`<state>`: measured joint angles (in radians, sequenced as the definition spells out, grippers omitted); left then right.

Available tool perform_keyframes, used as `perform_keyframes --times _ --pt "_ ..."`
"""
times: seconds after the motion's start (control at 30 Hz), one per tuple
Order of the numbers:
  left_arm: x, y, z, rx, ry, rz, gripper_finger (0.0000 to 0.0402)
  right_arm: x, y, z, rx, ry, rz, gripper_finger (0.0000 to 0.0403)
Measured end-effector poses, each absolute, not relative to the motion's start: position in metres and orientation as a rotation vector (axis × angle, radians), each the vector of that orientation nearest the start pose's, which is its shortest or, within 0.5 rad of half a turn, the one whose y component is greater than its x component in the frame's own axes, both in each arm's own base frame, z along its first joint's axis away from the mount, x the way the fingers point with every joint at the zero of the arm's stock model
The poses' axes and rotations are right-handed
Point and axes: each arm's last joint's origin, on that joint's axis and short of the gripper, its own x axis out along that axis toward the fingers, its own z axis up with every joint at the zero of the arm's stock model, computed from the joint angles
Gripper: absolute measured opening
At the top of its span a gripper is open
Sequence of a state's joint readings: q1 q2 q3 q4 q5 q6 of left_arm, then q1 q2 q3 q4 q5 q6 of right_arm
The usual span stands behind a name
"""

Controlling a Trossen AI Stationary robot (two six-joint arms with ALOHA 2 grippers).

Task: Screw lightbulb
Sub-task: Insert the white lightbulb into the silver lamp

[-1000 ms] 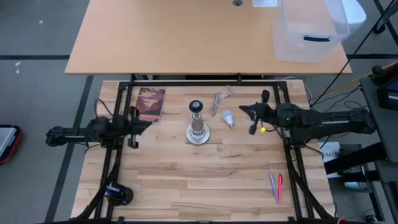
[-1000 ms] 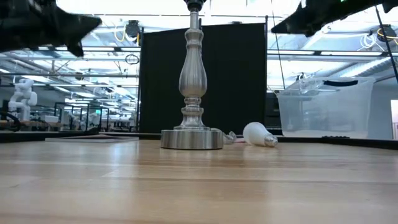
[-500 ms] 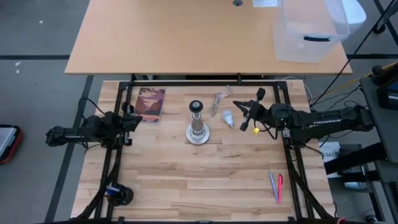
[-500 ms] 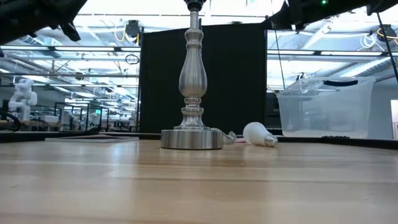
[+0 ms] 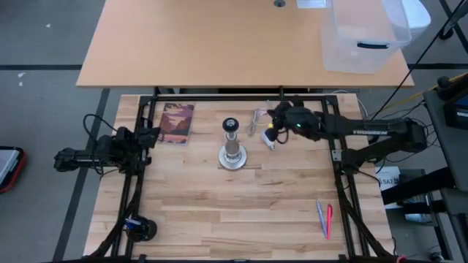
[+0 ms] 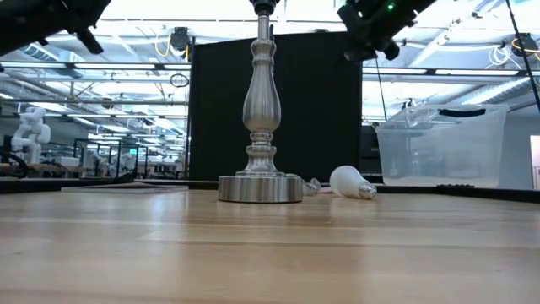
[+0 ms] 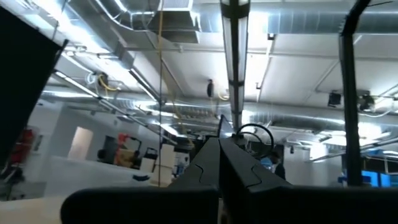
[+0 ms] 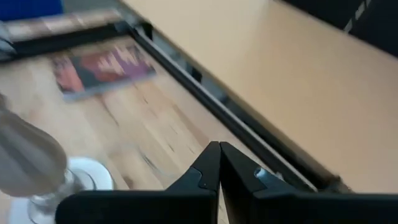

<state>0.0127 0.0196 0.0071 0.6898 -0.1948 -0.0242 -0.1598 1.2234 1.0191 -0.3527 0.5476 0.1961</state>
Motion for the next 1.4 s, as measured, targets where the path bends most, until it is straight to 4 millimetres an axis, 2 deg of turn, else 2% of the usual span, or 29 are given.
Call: perform_keyframes --times 0.27,0.37,0.47,0.63,0.9,1.07,1.2,1.4 --pt "0.080 0.007 0.221 -0.052 -0.612 0.210 0.0000 0.275 -0.073 0.322 0.071 0.636 -0.765 0.0004" --pt "0.083 0.007 0.216 -0.044 -0.556 0.211 0.0000 0.275 -0.089 0.326 0.217 0.725 -0.793 0.0006" --pt "0.086 0.007 0.211 -0.043 -0.492 0.210 0.0000 0.268 -0.103 0.314 0.326 0.881 -0.840 0.0025" --pt "0.090 0.007 0.203 -0.059 -0.404 0.204 0.0000 0.265 -0.121 0.293 0.490 1.041 -0.805 0.0098" --pt "0.093 0.007 0.197 -0.096 -0.337 0.198 0.0000 0.281 -0.130 0.273 0.597 1.061 -0.716 0.0267" --pt "0.094 0.007 0.193 -0.108 -0.292 0.197 0.0000 0.291 -0.134 0.251 0.633 1.141 -0.728 0.0354" --pt "0.095 0.007 0.189 -0.127 -0.259 0.196 0.0000 0.300 -0.138 0.232 0.641 1.194 -0.735 0.0391" --pt "0.095 0.007 0.187 -0.142 -0.234 0.194 0.0000 0.312 -0.141 0.208 0.691 1.237 -0.716 0.0398"
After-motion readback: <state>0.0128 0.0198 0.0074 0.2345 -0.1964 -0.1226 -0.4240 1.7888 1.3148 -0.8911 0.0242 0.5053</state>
